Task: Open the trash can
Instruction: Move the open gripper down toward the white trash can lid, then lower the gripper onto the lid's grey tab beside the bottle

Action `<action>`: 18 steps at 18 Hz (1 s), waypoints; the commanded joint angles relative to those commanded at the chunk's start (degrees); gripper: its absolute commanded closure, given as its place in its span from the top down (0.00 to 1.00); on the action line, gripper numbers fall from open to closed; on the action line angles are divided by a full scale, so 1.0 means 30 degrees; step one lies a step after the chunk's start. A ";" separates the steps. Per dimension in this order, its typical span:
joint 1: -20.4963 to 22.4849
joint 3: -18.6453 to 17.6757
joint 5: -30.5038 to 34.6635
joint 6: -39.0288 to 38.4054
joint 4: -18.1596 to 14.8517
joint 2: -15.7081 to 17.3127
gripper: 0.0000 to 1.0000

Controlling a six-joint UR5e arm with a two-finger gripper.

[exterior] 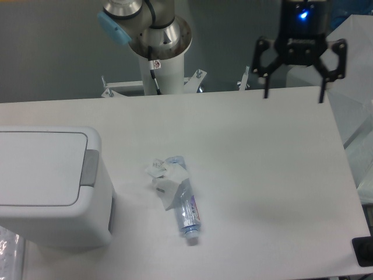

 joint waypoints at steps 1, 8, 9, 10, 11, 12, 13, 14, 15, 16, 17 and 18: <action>-0.0556 0.0029 0.0029 -0.1114 0.0000 -0.0029 1.00; -0.2961 -0.0790 0.0088 -0.5249 0.0233 -0.0059 1.00; -0.3515 -0.0994 0.0059 -0.6039 0.0437 -0.0117 1.00; -0.3898 -0.1315 0.0058 -0.6859 0.1049 -0.0175 1.00; -0.4192 -0.1695 0.0029 -0.7709 0.2099 -0.0205 1.00; -0.4397 -0.2105 0.0058 -0.8674 0.3385 -0.0263 1.00; -0.4632 -0.2457 0.0029 -0.9670 0.4616 -0.0322 1.00; -0.4866 -0.2693 0.0029 -1.0550 0.5528 -0.0323 1.00; -0.5042 -0.2869 0.0058 -1.1081 0.6001 -0.0352 1.00; -0.5073 -0.2958 0.0058 -1.1202 0.6093 -0.0381 1.00; -0.5421 -0.2988 0.0058 -1.1233 0.6094 -0.0526 1.00; -0.5599 -0.3162 0.0058 -1.1262 0.6094 -0.0586 1.00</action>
